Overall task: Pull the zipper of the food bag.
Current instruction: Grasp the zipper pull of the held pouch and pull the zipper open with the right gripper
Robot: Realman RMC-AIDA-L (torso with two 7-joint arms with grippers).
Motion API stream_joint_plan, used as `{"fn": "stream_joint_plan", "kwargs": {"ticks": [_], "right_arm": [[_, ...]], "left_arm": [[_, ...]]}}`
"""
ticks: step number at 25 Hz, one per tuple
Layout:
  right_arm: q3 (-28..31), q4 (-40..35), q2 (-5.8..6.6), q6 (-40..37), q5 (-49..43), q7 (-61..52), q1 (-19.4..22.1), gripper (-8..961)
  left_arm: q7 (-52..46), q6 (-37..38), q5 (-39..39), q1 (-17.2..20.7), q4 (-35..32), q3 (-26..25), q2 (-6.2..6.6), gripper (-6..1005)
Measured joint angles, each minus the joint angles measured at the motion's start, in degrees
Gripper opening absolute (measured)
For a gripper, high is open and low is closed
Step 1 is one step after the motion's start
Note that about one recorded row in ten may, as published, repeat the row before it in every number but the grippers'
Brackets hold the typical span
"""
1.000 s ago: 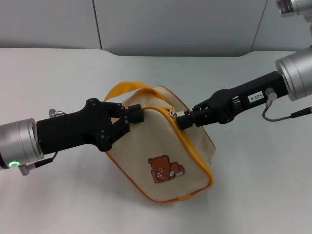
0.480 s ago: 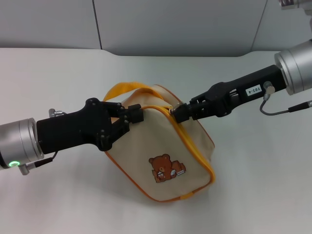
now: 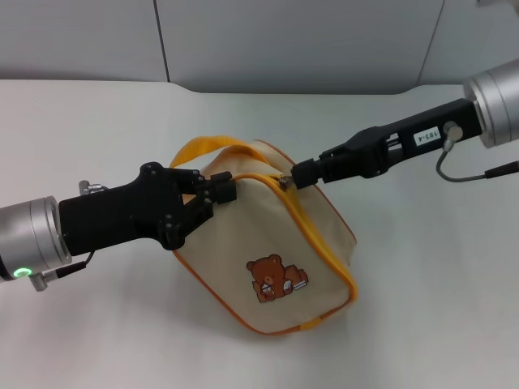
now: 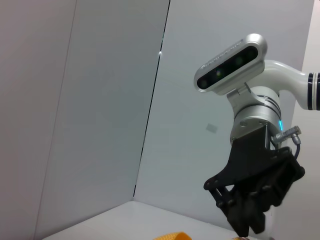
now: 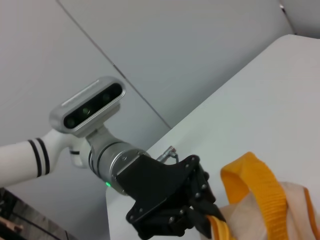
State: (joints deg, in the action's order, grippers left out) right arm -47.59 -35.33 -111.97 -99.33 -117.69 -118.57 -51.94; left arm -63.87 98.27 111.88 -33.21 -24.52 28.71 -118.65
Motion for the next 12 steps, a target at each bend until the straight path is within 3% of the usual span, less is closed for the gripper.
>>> {"fn": "stream_joint_plan", "kwargs": {"ticks": [10, 12], "right_arm": [[-0.5, -0.3, 0.09, 0.0, -0.4, -1.5, -0.3, 11], [-0.3, -1.9, 0.10, 0.2, -0.3, 2.4, 0.3, -1]], "left_arm": [[0.0, 0.0, 0.0, -0.2, 0.0, 0.0, 0.00, 51], [0.0, -0.1, 0.0, -0.3, 0.0, -0.1, 0.02, 52]]}}
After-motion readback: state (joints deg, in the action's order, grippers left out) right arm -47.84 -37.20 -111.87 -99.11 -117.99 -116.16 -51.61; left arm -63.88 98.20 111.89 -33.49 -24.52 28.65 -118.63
